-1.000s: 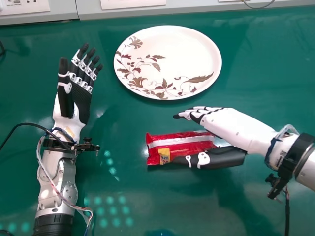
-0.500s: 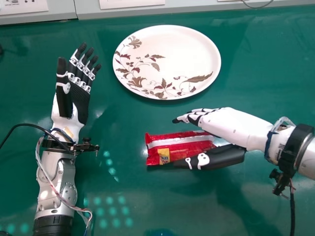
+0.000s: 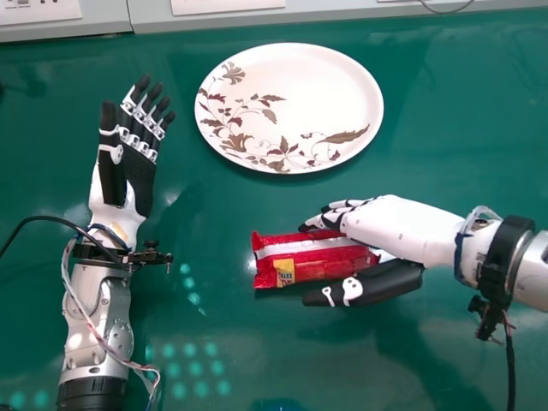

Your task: Pick up biscuit and place it in the plate

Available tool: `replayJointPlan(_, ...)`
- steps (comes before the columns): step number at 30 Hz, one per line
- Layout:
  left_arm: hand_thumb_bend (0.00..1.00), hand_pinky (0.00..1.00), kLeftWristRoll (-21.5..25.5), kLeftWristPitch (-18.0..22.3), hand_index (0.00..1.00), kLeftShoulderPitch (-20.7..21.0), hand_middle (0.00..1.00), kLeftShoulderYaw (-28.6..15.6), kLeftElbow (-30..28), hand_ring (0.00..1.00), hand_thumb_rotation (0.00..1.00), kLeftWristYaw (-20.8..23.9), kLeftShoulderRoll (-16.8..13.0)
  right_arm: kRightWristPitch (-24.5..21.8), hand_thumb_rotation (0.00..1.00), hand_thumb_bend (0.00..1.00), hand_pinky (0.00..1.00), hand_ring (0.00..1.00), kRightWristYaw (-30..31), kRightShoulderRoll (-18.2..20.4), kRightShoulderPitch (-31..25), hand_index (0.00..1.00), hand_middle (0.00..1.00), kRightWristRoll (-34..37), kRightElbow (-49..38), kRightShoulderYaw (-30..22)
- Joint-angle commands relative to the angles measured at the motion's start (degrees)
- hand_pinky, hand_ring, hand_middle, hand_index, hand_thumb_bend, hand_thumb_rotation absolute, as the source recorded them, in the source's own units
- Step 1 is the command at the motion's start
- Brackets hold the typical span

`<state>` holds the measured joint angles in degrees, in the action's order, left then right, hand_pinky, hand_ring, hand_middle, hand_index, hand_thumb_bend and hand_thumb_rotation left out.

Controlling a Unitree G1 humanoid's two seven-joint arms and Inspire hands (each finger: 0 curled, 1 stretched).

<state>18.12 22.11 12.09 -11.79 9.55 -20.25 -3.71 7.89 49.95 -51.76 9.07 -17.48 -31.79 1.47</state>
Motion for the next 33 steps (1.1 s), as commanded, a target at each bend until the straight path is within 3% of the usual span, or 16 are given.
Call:
replayJointPlan(1,1.0,1.0,0.6,1.0,1.0,-2.6,1.0,0.0,2.0,1.0,0.79,-0.4,0.6,0.3,0.49,1.0,0.82,0.89,0.8,-0.7,0.9,0.96,0.93,-0.5,0.2,1.3)
replayJointPlan(25,1.0,1.0,0.3,0.5,1.0,-3.4,1.0,0.1,-0.3,1.0,0.79,1.8,1.2,3.1,0.49,1.0,0.74,0.81,2.9,-0.6,7.9,0.9,0.87,-4.3,7.0,8.4)
replayJointPlan(31,1.0,1.0,1.9,0.3,1.0,-3.2,1.0,0.0,-0.5,1.0,0.78,0.4,1.0,3.2,0.41,1.0,0.72,0.8,2.7,-0.5,9.0,0.88,0.86,-6.6,8.0,9.8)
replayJointPlan(33,1.0,1.0,2.4,0.5,1.0,-3.1,1.0,-0.2,-0.5,1.0,0.78,0.0,0.9,5.6,0.35,1.0,0.69,0.79,0.6,-0.4,9.3,0.86,0.84,-9.1,9.0,10.5)
